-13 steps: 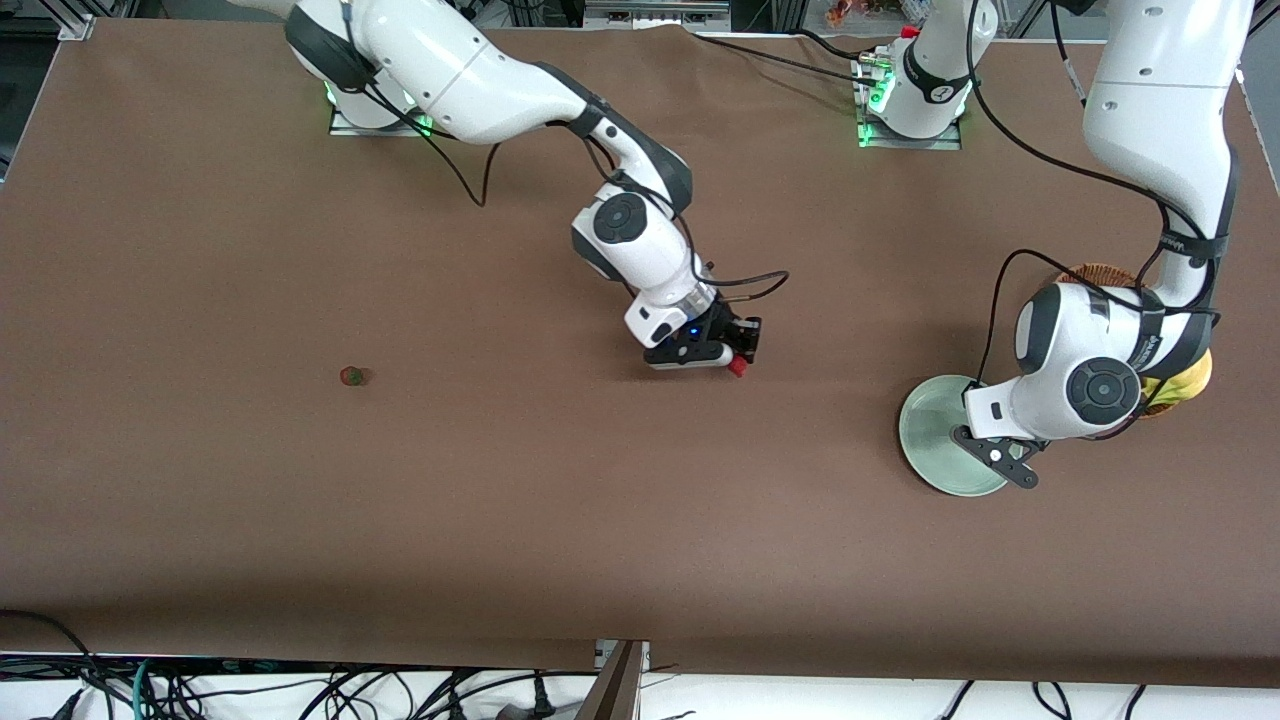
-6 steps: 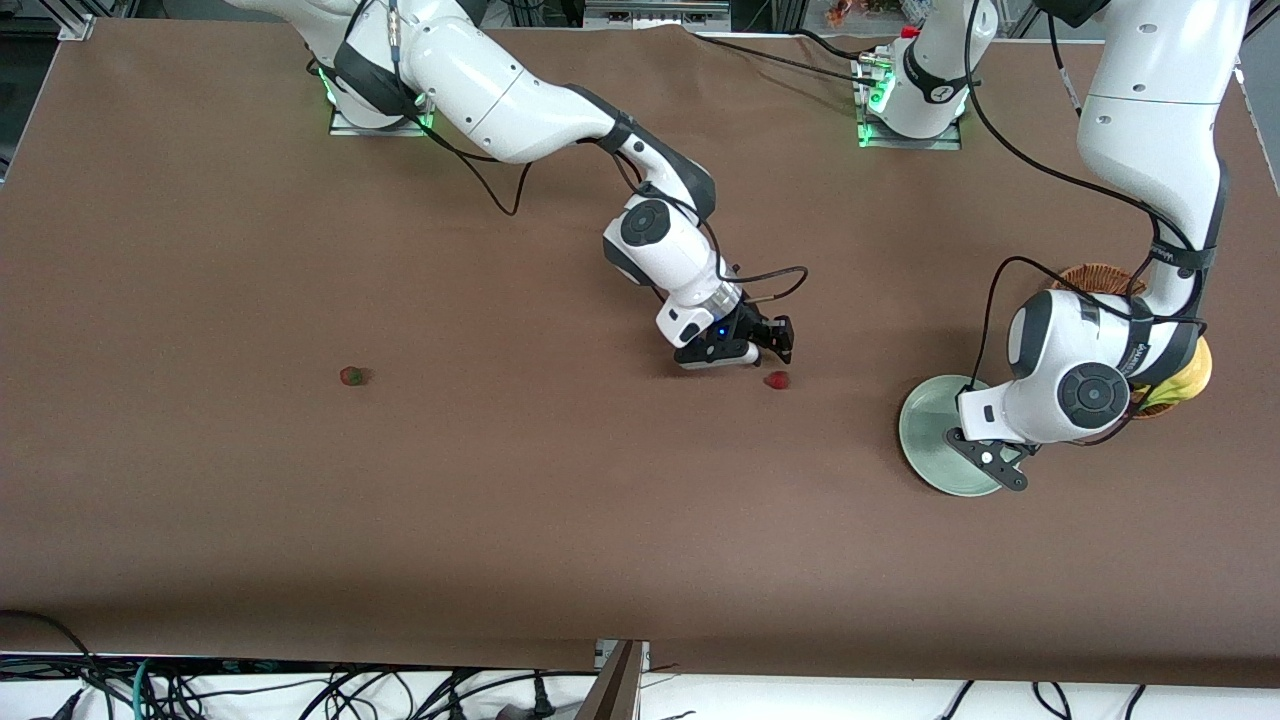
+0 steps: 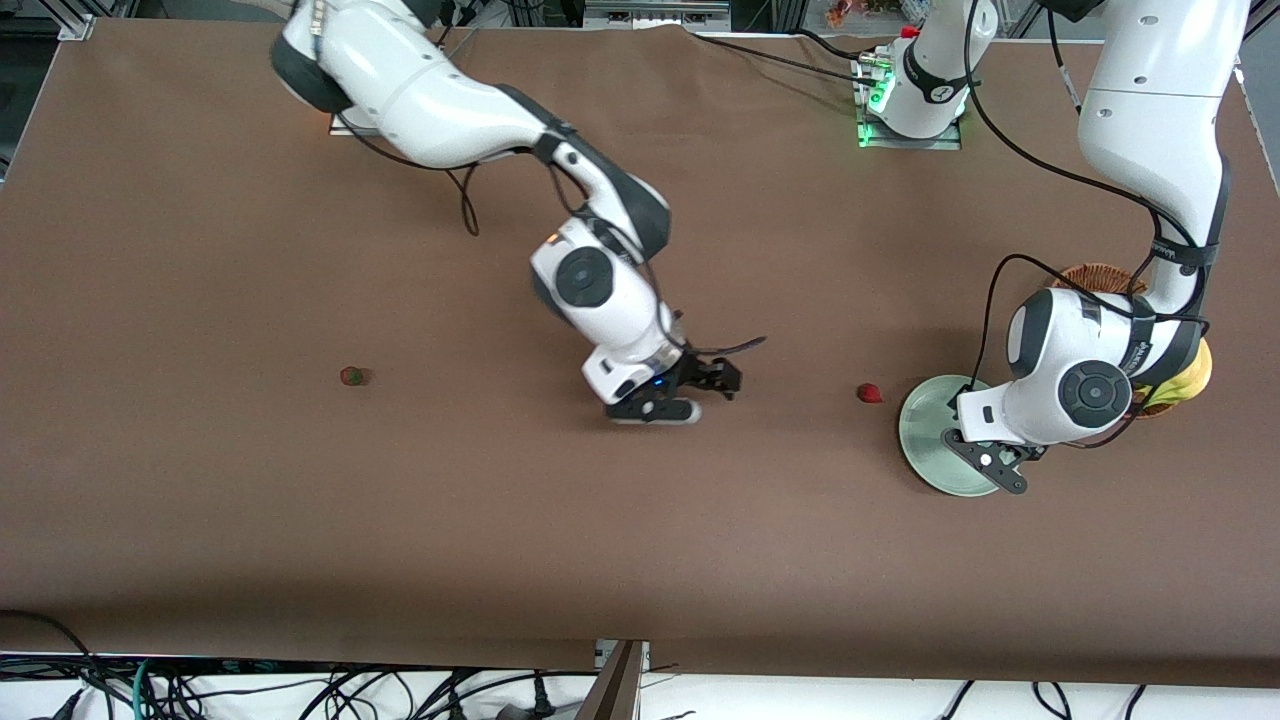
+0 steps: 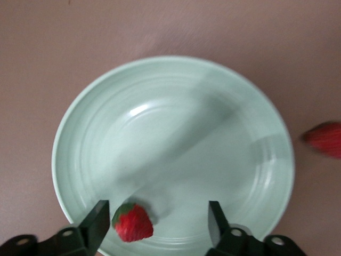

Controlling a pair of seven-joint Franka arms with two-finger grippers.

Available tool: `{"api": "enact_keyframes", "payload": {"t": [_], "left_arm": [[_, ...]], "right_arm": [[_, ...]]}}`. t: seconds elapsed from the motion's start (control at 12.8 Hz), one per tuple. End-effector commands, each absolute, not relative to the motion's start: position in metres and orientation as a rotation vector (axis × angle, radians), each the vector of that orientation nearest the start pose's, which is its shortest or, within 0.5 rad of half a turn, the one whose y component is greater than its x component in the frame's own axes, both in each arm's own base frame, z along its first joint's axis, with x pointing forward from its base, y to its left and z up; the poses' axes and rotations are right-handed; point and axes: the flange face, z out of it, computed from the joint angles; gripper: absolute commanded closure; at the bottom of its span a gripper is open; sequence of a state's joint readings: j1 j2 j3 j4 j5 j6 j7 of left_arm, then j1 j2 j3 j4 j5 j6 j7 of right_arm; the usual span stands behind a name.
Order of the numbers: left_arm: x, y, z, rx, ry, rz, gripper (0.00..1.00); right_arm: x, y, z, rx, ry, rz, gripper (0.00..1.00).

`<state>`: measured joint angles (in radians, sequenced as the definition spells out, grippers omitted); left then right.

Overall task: Collect all strawberries into plate
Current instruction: 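Reach the left gripper to the strawberry while the right gripper reaches the last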

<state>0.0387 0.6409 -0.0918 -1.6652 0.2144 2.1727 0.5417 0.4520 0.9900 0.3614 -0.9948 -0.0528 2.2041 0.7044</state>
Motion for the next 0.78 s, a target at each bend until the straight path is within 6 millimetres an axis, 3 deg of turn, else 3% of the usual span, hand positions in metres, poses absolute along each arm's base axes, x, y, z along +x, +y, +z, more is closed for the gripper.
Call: {"api": "enact_keyframes", "payload": {"t": [0.0, 0.16, 0.39, 0.55, 0.7], "left_arm": [[0.677, -0.059, 0.277, -2.864, 1.123, 0.275, 0.00], [0.675, -0.094, 0.298, -2.955, 1.078, 0.325, 0.00], [0.658, -0.146, 0.307, -3.017, 0.960, 0.370, 0.00], [0.644, -0.161, 0.313, -3.068, 0.653, 0.392, 0.00], [0.629, -0.168, 0.303, -3.066, 0.434, 0.424, 0.00]], "right_arm": [[0.662, 0.406, 0.331, -2.894, -0.065, 0.128, 0.00], [0.679, 0.333, 0.323, -2.947, -0.099, 0.317, 0.00], [0.693, 0.241, 0.311, -2.972, -0.199, 0.532, 0.00], [0.696, 0.187, 0.303, -3.019, -0.260, 0.628, 0.00], [0.688, 0.147, 0.297, -3.074, -0.354, 0.672, 0.00]]}}
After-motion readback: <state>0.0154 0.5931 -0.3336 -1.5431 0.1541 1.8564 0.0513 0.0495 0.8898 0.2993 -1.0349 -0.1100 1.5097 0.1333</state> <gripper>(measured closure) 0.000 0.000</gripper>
